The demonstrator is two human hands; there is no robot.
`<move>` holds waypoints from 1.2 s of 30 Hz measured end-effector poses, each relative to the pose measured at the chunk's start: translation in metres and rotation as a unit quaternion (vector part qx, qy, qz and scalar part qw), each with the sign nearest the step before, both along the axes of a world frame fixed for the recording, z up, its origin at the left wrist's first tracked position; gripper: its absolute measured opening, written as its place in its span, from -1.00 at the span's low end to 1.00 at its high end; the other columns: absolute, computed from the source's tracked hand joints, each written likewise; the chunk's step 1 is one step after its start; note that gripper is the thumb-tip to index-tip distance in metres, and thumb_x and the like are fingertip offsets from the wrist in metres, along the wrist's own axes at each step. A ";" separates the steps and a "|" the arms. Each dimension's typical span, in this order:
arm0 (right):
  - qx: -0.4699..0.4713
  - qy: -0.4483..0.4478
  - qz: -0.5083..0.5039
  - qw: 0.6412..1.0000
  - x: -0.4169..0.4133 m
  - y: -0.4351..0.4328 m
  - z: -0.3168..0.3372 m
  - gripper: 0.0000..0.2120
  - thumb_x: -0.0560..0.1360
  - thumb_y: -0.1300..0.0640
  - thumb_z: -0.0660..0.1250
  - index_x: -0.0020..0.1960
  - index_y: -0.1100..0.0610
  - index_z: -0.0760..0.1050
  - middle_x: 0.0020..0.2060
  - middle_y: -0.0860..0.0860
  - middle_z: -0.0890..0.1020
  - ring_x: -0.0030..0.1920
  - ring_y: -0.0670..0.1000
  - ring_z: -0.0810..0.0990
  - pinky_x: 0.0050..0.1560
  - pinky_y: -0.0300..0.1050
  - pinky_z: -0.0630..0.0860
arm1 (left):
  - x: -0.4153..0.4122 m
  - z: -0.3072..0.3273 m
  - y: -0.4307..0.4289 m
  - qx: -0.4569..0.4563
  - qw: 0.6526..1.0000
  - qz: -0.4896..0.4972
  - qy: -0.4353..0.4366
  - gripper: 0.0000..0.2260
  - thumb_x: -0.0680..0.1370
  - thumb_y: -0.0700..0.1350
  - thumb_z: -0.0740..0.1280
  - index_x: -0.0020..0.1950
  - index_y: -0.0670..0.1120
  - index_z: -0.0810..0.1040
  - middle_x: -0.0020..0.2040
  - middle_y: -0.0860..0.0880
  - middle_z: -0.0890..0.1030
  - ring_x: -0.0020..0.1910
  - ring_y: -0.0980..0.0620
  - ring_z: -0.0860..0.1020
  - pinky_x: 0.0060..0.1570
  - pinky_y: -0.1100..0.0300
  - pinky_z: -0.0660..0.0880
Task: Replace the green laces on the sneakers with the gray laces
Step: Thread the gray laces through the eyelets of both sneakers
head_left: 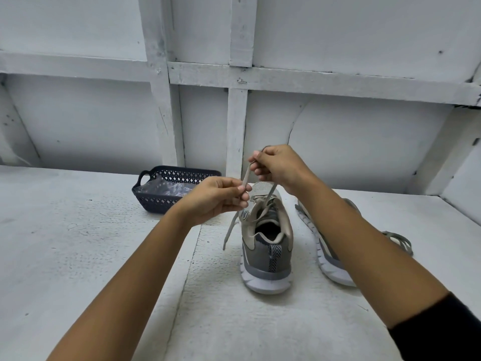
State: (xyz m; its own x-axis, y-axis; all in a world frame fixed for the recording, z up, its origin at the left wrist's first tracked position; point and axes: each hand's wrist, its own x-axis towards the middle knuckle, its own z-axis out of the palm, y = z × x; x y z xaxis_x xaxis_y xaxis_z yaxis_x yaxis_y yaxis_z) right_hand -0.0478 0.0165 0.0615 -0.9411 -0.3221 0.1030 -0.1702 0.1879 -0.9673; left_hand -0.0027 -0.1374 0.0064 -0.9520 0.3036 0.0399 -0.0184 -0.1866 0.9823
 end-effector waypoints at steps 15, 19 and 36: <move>0.509 0.226 -0.065 0.828 0.023 0.025 -0.057 -0.50 0.53 -0.26 0.12 -0.04 0.11 0.62 0.09 0.05 0.41 0.19 0.08 0.32 0.13 -0.02 0.36 | -0.024 -0.016 0.030 0.241 0.907 0.342 -0.041 -0.89 0.54 -0.24 0.32 -0.13 -0.07 0.55 -0.42 0.10 0.60 -0.42 0.22 0.55 -0.30 0.33 0.47; 0.426 0.171 -0.084 0.885 0.022 0.024 -0.066 -0.61 0.52 -0.18 0.22 -0.08 0.12 0.63 0.15 -0.01 0.33 0.23 0.06 0.30 0.21 -0.06 0.33 | -0.022 -0.025 0.039 0.105 0.944 0.312 -0.008 -0.87 0.52 -0.29 0.33 -0.16 -0.08 0.56 -0.30 -0.01 0.60 -0.33 0.16 0.57 -0.29 0.35 0.51; 0.253 0.103 -0.101 0.957 0.017 0.027 -0.091 -0.83 0.54 0.08 0.27 -0.04 0.17 0.57 0.20 -0.02 0.31 0.31 0.00 0.29 0.29 -0.23 0.22 | -0.016 -0.036 0.048 -0.174 0.942 0.268 0.101 -0.93 0.48 -0.28 0.38 -0.12 -0.13 0.60 -0.28 0.01 0.64 -0.29 0.15 0.58 -0.15 0.22 0.52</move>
